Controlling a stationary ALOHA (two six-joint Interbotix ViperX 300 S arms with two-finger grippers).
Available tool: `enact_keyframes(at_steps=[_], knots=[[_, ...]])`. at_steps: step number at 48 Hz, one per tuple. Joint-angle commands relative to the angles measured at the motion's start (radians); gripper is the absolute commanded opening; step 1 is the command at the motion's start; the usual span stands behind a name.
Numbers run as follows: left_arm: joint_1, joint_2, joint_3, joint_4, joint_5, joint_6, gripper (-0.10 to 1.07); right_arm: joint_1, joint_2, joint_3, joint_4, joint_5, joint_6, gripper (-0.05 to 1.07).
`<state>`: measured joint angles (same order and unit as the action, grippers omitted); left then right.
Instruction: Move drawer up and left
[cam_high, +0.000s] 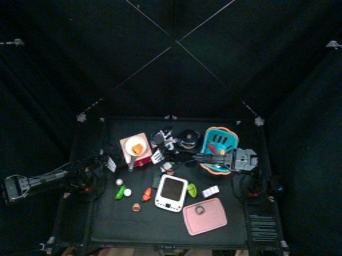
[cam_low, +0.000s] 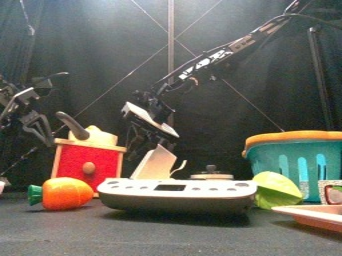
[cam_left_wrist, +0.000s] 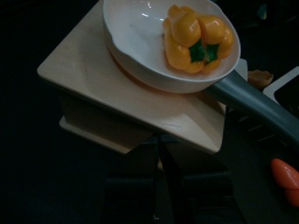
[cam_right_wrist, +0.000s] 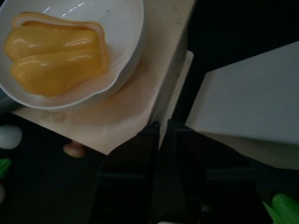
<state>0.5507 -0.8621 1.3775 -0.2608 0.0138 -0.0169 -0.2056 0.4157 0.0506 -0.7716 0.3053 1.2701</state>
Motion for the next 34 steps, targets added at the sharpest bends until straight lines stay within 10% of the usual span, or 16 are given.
enact_keyframes(at_steps=[1, 34], knots=[[-0.003, -0.002, -0.021, -0.002, -0.012, -0.002, 0.48, 0.020, -0.046, -0.011, -0.002, -0.002, 0.002, 0.62], [0.000, -0.064, -0.018, -0.055, 0.051, -0.003, 0.47, 0.029, -0.101, 0.025, -0.021, 0.025, 0.000, 0.62]])
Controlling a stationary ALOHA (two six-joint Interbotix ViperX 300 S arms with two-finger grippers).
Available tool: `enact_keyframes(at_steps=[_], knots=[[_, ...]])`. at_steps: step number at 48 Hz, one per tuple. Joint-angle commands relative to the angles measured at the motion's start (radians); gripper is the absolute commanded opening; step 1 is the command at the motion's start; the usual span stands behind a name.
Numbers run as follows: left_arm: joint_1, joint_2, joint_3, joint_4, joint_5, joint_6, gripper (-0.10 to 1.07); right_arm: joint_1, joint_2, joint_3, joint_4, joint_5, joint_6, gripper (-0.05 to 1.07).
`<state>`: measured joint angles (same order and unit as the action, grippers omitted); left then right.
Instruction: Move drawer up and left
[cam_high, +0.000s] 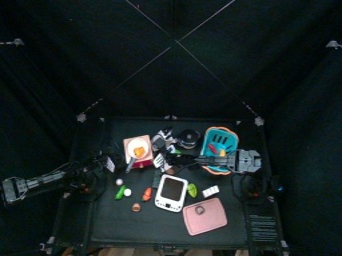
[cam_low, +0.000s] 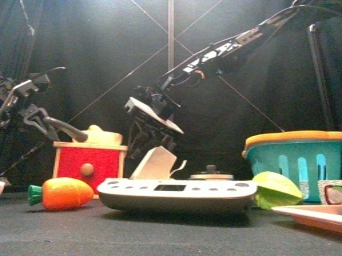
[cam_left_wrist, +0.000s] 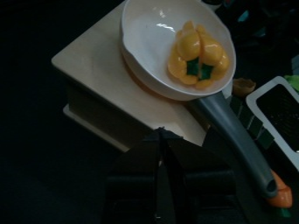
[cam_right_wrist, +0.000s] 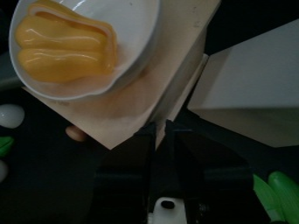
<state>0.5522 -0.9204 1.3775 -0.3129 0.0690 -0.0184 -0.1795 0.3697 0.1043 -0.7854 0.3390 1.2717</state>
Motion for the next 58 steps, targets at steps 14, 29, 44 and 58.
enact_keyframes(at_steps=[14, 29, 44, 58], knots=[[-0.002, -0.009, -0.020, -0.002, -0.017, -0.002, 0.47, 0.002, -0.081, 0.003, -0.014, 0.006, 0.000, 0.62], [0.000, -0.020, -0.020, 0.000, -0.092, 0.000, 0.47, 0.005, -0.152, 0.077, -0.015, 0.012, -0.002, 0.62], [-0.006, -0.021, -0.023, 0.002, -0.115, 0.002, 0.47, 0.066, -0.227, 0.141, -0.021, 0.014, -0.002, 0.61], [-0.169, -0.052, -0.069, 0.011, -0.172, 0.008, 0.47, 0.296, -0.439, 0.336, -0.003, 0.089, 0.003, 0.61]])
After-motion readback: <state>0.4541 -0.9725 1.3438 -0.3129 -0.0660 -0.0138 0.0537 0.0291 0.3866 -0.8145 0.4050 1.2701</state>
